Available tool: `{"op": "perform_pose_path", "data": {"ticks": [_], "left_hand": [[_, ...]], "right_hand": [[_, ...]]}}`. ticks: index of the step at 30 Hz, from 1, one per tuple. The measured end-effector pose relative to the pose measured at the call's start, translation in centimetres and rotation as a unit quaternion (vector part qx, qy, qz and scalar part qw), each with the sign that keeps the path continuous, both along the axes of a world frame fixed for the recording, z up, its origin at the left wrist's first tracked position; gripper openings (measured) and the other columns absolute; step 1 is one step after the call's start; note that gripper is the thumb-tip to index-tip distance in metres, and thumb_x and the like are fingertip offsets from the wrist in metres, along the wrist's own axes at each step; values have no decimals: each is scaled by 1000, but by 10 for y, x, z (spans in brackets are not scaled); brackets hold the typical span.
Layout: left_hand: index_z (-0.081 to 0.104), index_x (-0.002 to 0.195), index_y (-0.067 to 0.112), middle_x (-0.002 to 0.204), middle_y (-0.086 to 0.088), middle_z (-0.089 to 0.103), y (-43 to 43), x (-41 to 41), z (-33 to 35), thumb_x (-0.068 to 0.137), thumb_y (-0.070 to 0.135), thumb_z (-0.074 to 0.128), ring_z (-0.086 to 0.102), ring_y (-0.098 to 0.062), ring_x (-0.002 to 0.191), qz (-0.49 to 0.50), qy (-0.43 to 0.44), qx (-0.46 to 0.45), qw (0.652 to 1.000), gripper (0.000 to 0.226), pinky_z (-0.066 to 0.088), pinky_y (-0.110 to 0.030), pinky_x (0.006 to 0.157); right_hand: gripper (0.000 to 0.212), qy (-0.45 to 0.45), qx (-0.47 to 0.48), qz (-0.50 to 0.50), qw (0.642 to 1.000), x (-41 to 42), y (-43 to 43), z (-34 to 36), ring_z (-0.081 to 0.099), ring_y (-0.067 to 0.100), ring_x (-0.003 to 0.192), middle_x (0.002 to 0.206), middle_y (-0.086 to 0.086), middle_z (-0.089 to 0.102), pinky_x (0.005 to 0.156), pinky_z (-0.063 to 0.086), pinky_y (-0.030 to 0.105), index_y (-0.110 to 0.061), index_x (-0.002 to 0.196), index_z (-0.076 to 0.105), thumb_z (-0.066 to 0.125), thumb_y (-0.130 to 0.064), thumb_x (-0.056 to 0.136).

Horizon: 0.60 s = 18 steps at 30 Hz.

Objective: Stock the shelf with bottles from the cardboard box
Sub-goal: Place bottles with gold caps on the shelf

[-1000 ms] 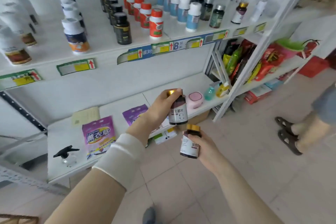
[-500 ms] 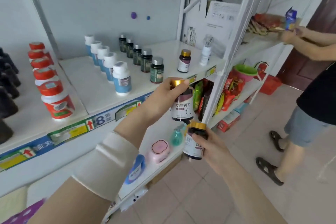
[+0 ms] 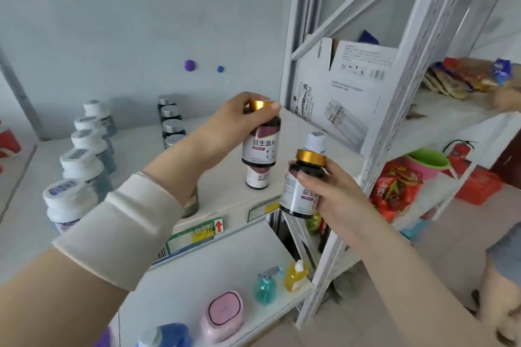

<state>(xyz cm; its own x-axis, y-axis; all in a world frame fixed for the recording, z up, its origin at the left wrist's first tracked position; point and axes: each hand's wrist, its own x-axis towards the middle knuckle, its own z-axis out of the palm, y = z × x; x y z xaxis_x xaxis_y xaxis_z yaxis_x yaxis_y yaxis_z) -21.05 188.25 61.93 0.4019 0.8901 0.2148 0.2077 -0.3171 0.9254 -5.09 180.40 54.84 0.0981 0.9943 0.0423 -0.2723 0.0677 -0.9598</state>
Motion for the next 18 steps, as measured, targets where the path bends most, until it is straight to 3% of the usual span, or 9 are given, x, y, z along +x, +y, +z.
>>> {"op": "perform_pose_path", "data": {"ticks": [4, 9, 11, 14, 18], "left_hand": [[51, 123, 16, 112, -3, 60, 47, 19, 20, 91, 35, 56, 59, -16, 103, 60, 17, 6, 998, 37, 47, -29, 91], [53, 120, 19, 96, 5, 59, 111, 22, 27, 90, 34, 59, 57, -3, 81, 138, 54, -13, 989, 34, 43, -13, 63], [54, 119, 18, 104, 1, 62, 141, 17, 25, 88, 33, 62, 60, -8, 87, 163, 72, -19, 984, 35, 47, -16, 68], [55, 121, 18, 117, -5, 61, 186, 5, 18, 85, 33, 66, 60, -20, 106, 188, 125, -24, 974, 40, 48, -28, 91], [57, 118, 14, 113, -5, 61, 247, -10, 7, 82, 29, 69, 58, -20, 106, 191, 206, -26, 960, 41, 45, -28, 90]], "right_hand": [[37, -50, 16, 47, 998, 29, 61, 27, 65, 15, 101, 106, 2, 68, 93, 48, 36, -19, 115, 57, 65, -8, 81], [45, -110, 23, 100, 989, 36, 135, 42, 64, 17, 106, 114, 6, 66, 101, 45, 43, -23, 119, 55, 70, -8, 79], [50, -148, 29, 104, 983, 33, 164, 46, 62, 18, 108, 115, 5, 65, 103, 43, 45, -23, 121, 54, 72, -9, 77], [57, -244, 40, 114, 962, 25, 203, 50, 59, 18, 110, 119, 1, 63, 101, 44, 40, -22, 122, 51, 77, -11, 73], [58, -337, 29, 123, 933, 11, 257, 44, 59, 19, 108, 116, 2, 62, 91, 47, 32, -20, 115, 51, 81, -11, 67]]}}
